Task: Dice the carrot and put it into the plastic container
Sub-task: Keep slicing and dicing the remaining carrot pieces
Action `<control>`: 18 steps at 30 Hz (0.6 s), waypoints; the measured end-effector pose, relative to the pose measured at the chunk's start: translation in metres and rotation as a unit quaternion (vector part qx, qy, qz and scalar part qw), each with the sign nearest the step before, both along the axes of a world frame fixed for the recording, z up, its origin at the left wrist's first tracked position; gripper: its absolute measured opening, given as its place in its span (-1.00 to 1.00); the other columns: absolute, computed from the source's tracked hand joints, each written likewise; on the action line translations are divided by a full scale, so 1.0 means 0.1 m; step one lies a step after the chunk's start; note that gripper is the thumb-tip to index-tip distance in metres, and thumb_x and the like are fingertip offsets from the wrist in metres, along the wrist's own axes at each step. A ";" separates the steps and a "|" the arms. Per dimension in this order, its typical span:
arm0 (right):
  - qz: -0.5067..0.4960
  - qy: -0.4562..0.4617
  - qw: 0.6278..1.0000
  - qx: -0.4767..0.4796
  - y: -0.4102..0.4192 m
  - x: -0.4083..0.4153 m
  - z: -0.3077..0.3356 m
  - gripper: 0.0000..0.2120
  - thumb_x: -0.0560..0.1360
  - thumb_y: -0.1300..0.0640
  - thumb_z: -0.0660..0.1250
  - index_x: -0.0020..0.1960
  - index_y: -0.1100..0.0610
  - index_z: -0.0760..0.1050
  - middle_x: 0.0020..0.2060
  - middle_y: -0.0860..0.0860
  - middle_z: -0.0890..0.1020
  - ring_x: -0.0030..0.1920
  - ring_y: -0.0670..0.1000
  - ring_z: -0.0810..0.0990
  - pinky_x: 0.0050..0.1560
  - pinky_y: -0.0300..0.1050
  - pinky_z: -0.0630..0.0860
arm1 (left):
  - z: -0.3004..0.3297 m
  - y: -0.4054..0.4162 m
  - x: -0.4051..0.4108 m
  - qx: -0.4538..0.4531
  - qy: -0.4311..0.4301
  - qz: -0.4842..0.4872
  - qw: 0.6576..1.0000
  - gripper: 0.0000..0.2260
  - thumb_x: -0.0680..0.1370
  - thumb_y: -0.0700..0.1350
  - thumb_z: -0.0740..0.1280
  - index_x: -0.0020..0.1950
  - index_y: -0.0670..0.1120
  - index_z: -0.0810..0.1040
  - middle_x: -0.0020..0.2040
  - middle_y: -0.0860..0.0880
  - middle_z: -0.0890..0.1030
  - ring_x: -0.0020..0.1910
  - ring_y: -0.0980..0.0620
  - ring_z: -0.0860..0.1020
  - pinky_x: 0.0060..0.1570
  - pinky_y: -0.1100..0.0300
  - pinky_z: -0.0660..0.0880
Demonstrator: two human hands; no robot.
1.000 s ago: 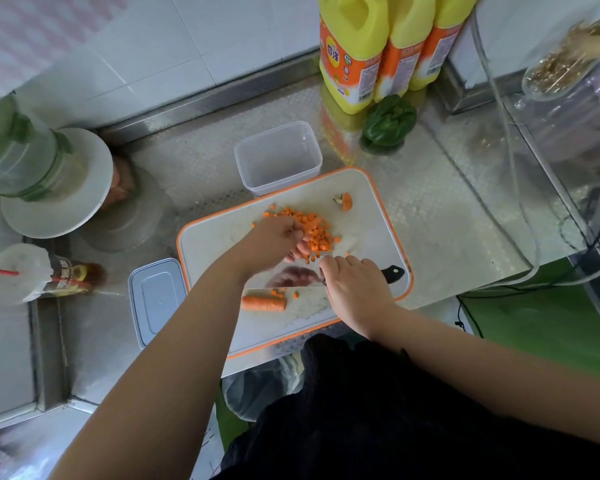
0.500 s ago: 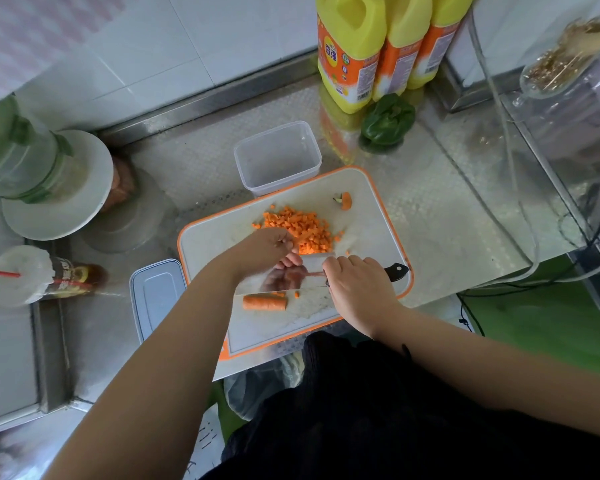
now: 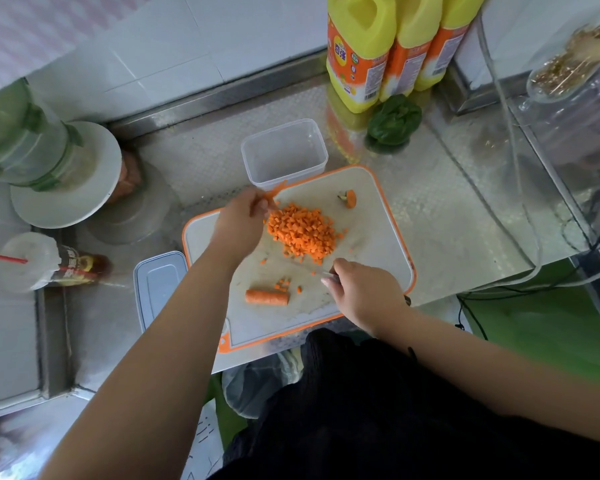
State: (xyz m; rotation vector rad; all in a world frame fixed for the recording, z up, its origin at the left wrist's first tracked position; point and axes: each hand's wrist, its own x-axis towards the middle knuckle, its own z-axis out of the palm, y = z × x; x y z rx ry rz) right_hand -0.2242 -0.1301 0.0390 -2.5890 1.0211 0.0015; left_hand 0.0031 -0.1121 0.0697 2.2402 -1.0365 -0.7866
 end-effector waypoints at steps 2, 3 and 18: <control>-0.019 0.033 0.996 0.083 -0.03 0.04 0.00 -0.71 0.61 -0.08 0.14 -0.16 0.10 0.28 -0.37 -0.03 0.40 -0.35 0.10 0.41 -0.49 -0.12 0.11 | 0.12 0.07 0.00 -0.066 -0.047 0.065 0.995 -0.84 0.63 -0.17 0.20 0.04 -0.01 0.56 -0.07 0.11 0.57 -0.08 0.11 0.48 -0.15 0.34 0.33; -0.025 0.041 0.993 0.106 -0.03 0.06 -0.01 -0.70 0.61 -0.09 0.11 -0.18 0.09 0.27 -0.38 -0.04 0.38 -0.32 0.10 0.40 -0.46 -0.10 0.14 | 0.15 0.13 -0.01 -0.095 -0.079 0.078 0.989 -0.84 0.62 -0.17 0.20 0.06 -0.03 0.57 -0.03 0.06 0.57 -0.06 0.10 0.47 -0.11 0.31 0.34; 0.007 0.117 0.982 0.150 -0.02 0.11 -0.04 -0.60 0.62 -0.09 0.07 -0.34 0.01 0.12 -0.42 -0.04 0.33 -0.42 -0.01 0.30 -0.46 -0.13 0.12 | -0.36 1.17 -0.27 -0.135 -0.173 0.104 0.970 -0.84 0.58 -0.24 0.32 0.12 -0.17 0.63 -0.02 -0.07 0.63 0.01 -0.04 0.53 0.01 0.28 0.39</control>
